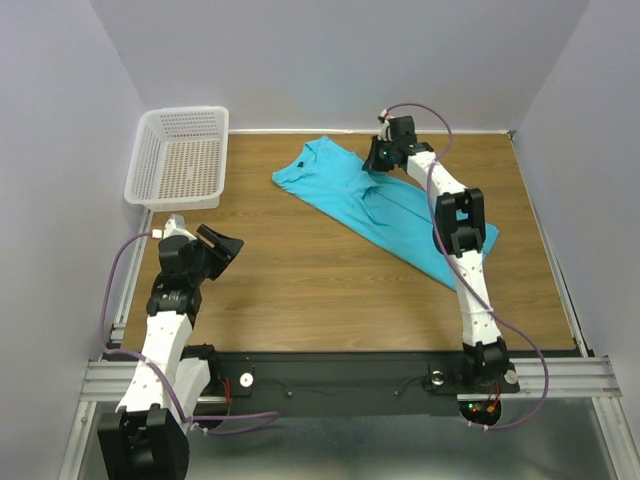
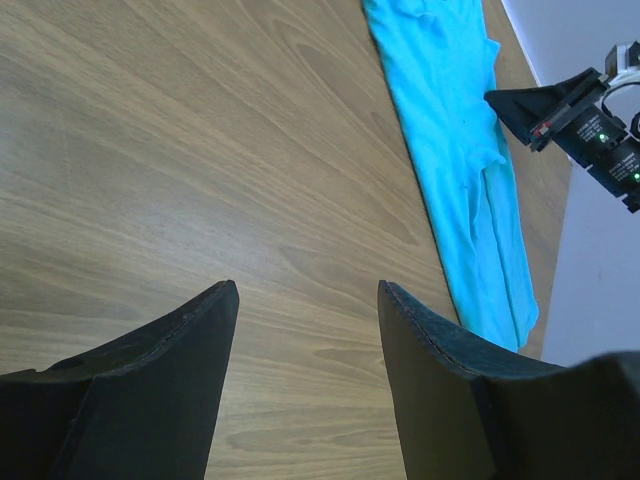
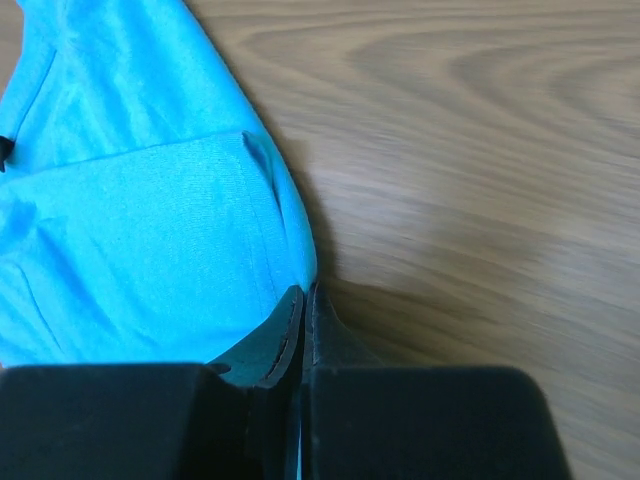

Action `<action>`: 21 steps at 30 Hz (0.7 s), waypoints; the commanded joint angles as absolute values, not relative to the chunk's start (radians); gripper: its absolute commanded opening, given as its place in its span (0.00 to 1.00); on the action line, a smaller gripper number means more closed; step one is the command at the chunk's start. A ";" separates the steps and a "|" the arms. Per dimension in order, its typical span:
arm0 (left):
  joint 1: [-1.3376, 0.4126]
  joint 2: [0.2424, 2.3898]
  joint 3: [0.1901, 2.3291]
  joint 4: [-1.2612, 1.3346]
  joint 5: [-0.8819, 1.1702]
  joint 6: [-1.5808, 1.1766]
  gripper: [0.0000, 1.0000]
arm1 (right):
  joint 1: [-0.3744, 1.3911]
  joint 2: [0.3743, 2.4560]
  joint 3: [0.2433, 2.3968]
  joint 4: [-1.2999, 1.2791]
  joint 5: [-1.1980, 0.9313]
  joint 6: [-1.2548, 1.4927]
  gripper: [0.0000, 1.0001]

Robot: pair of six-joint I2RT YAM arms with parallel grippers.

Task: Fold and stack the t-shirts
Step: Fold the tshirt

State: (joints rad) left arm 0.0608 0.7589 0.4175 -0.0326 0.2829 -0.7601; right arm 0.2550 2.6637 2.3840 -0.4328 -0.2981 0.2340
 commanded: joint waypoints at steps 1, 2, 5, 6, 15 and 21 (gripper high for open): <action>0.066 0.762 0.400 0.038 0.317 -0.767 0.68 | 0.212 2.574 2.300 -0.416 -0.158 0.268 0.01; 0.066 0.762 0.397 0.047 0.321 -0.767 0.68 | 0.206 2.563 2.286 -0.410 -0.147 0.270 0.01; 0.066 0.772 0.388 0.072 0.342 -0.765 0.68 | 0.164 2.513 2.212 -0.390 -0.117 0.287 0.01; 0.066 0.775 0.384 0.081 0.348 -0.765 0.68 | 0.155 2.496 2.188 -0.382 -0.112 0.290 0.01; 0.003 0.894 0.365 0.232 0.476 -0.747 0.68 | 0.091 2.298 2.040 -0.339 -0.175 0.212 0.58; -0.260 1.035 0.399 0.372 0.410 -0.851 0.68 | 0.043 2.091 1.921 -0.342 -0.224 0.065 0.88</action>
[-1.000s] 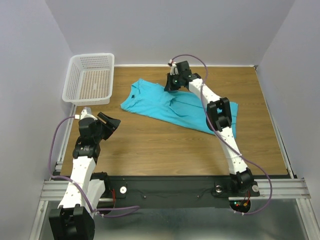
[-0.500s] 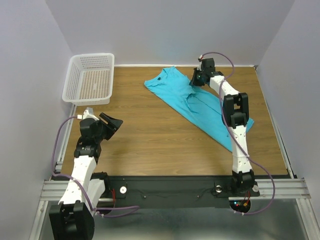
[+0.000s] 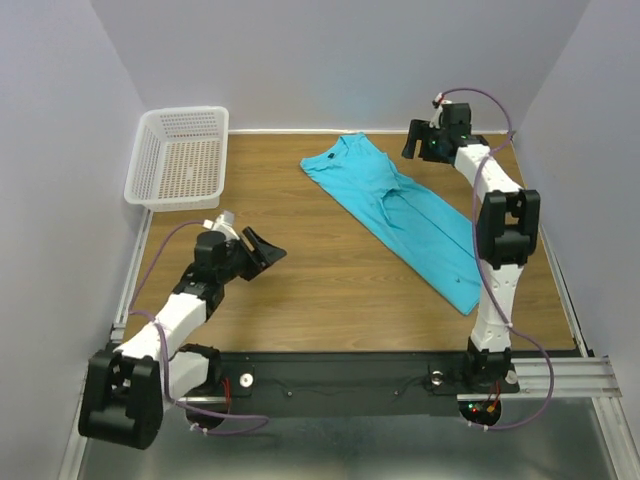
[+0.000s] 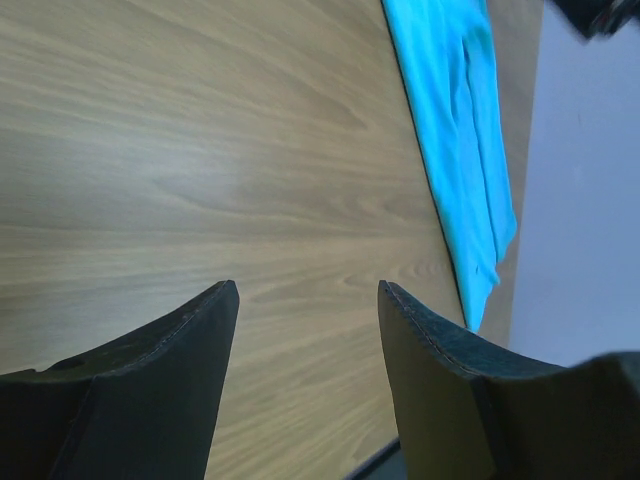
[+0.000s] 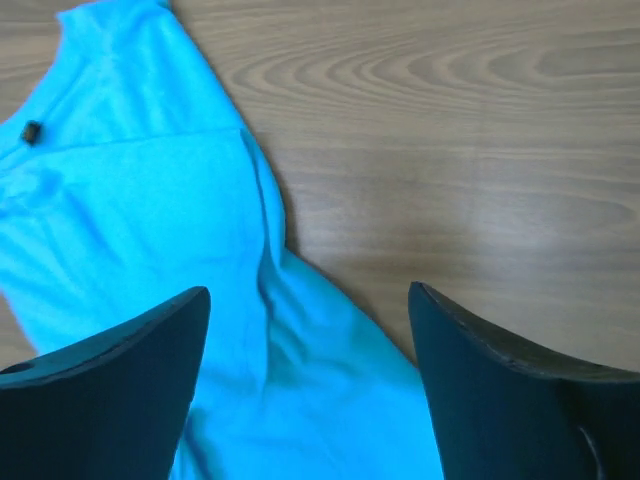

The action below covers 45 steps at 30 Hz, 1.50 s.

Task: Fold and stack the t-shirts
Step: Fold the tshirt

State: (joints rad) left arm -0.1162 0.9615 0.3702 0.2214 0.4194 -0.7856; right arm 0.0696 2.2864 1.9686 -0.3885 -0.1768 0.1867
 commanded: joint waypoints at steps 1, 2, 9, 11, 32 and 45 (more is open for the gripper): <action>-0.335 1.063 0.417 0.396 0.382 -0.870 0.68 | 0.038 2.048 1.877 -0.342 -0.250 0.026 0.96; -0.372 1.090 0.428 0.435 0.368 -0.890 0.68 | 0.034 2.008 1.827 -0.342 -0.274 -0.027 1.00; -0.671 1.443 0.537 0.705 0.292 -1.169 0.66 | -0.072 1.656 1.358 -0.339 -0.562 -0.215 1.00; -0.725 1.526 0.583 0.789 0.273 -1.277 0.64 | -0.095 1.587 1.278 -0.339 -0.568 -0.227 1.00; -0.931 2.060 1.032 0.629 0.035 -1.588 0.59 | -0.267 1.356 1.069 -0.319 -0.627 -0.198 1.00; -0.891 2.164 1.221 0.411 -0.037 -1.537 0.43 | -0.293 1.344 1.049 -0.308 -0.641 -0.183 1.00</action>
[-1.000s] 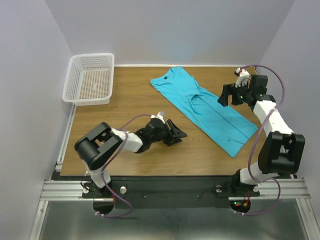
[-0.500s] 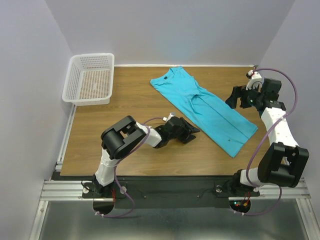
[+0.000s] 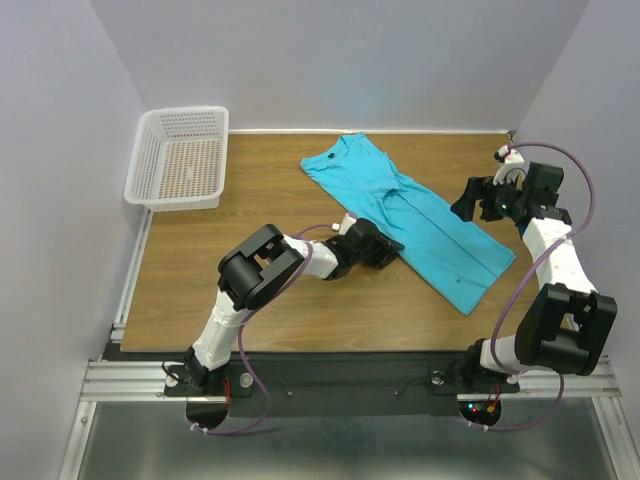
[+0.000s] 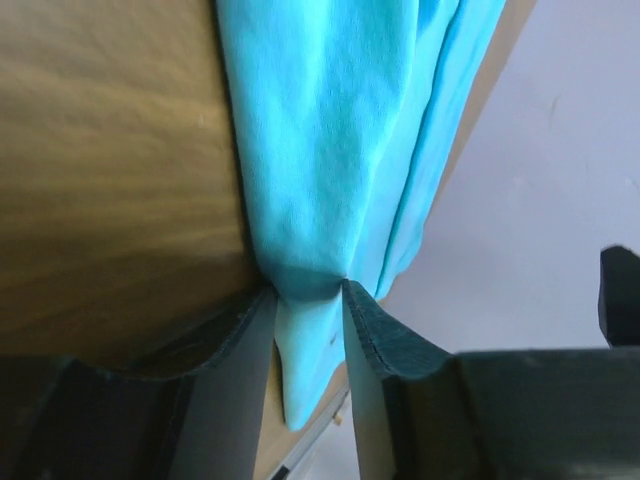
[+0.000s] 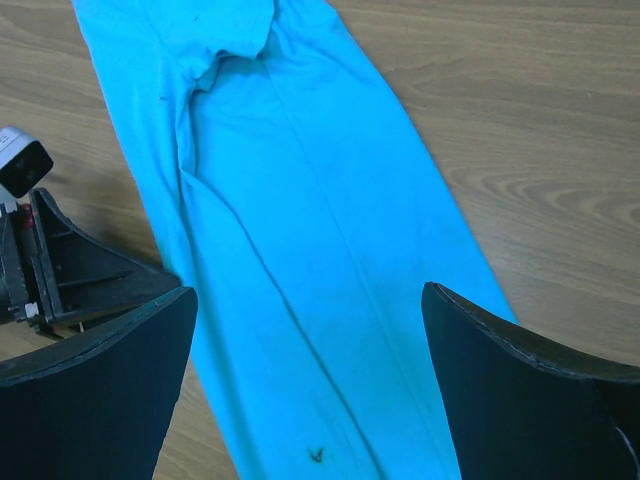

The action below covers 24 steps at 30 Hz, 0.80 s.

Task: Fold and stack the t-shirts
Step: Fold the tshirt

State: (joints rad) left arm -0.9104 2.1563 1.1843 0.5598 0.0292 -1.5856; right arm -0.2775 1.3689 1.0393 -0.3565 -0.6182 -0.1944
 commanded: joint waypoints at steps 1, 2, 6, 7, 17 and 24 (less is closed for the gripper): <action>-0.890 2.164 1.224 0.399 -0.037 -1.529 0.43 | -0.293 1.344 1.051 -0.307 -0.643 -0.180 1.00; -0.887 2.164 1.229 0.382 -0.037 -1.514 0.41 | -0.295 1.344 1.052 -0.307 -0.646 -0.178 1.00; -0.877 2.164 1.213 0.388 -0.026 -1.497 0.22 | -0.299 1.344 1.055 -0.305 -0.649 -0.175 1.00; -0.876 2.164 1.212 0.393 -0.023 -1.491 0.19 | -0.299 1.344 1.055 -0.305 -0.650 -0.173 1.00; -0.845 2.076 1.114 0.437 0.037 -1.394 0.00 | -0.302 1.341 1.055 -0.307 -0.658 -0.173 1.00; -0.792 1.924 0.899 0.471 0.144 -1.298 0.00 | -0.302 1.356 1.062 -0.307 -0.696 -0.169 1.00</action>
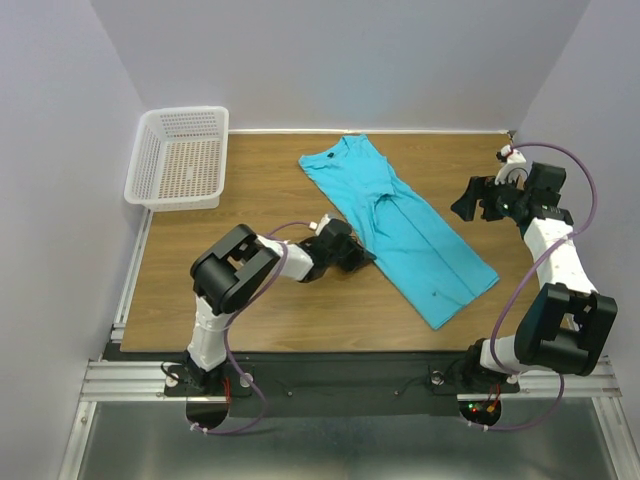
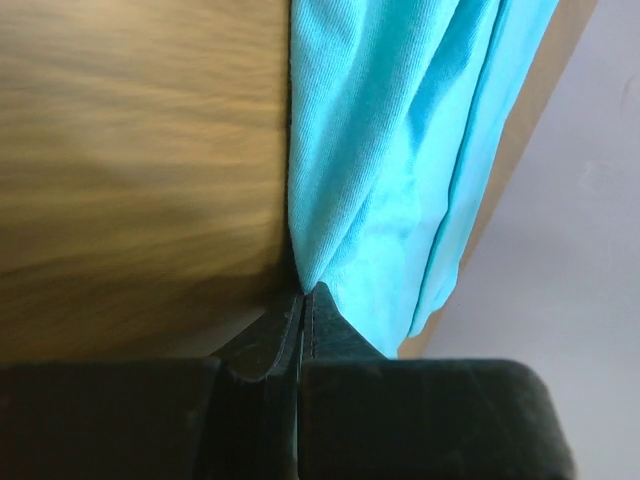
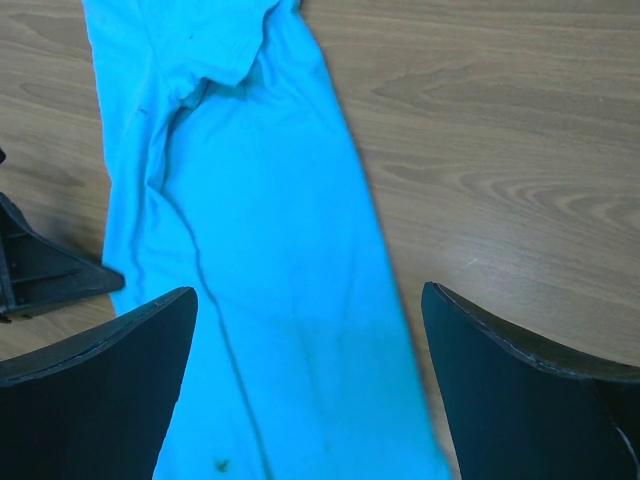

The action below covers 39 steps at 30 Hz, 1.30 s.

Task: Fold and stack the t-shirts
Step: Fold the tshirt

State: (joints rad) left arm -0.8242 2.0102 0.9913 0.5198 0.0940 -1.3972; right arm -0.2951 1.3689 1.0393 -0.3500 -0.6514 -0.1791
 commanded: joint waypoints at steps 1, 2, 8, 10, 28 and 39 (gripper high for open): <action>-0.781 1.910 0.879 0.471 0.158 -1.286 0.00 | -0.304 1.358 1.063 -0.307 -0.703 -0.172 1.00; -0.772 1.899 0.861 0.471 0.193 -1.267 0.00 | -0.302 1.361 1.063 -0.307 -0.718 -0.173 1.00; -0.672 1.816 0.753 0.396 0.310 -1.109 0.00 | -0.302 1.384 1.062 -0.316 -0.825 -0.201 1.00; -0.617 1.781 0.741 0.316 0.322 -1.026 0.00 | -0.301 1.397 1.066 -0.344 -0.868 -0.241 1.00; -0.407 1.537 0.890 -0.164 0.287 -0.605 0.57 | -0.194 1.531 1.160 -0.476 -0.879 -0.423 1.00; -0.307 1.699 1.168 -0.006 0.296 -0.453 0.60 | -0.060 1.730 1.360 -0.433 -0.787 -0.261 1.00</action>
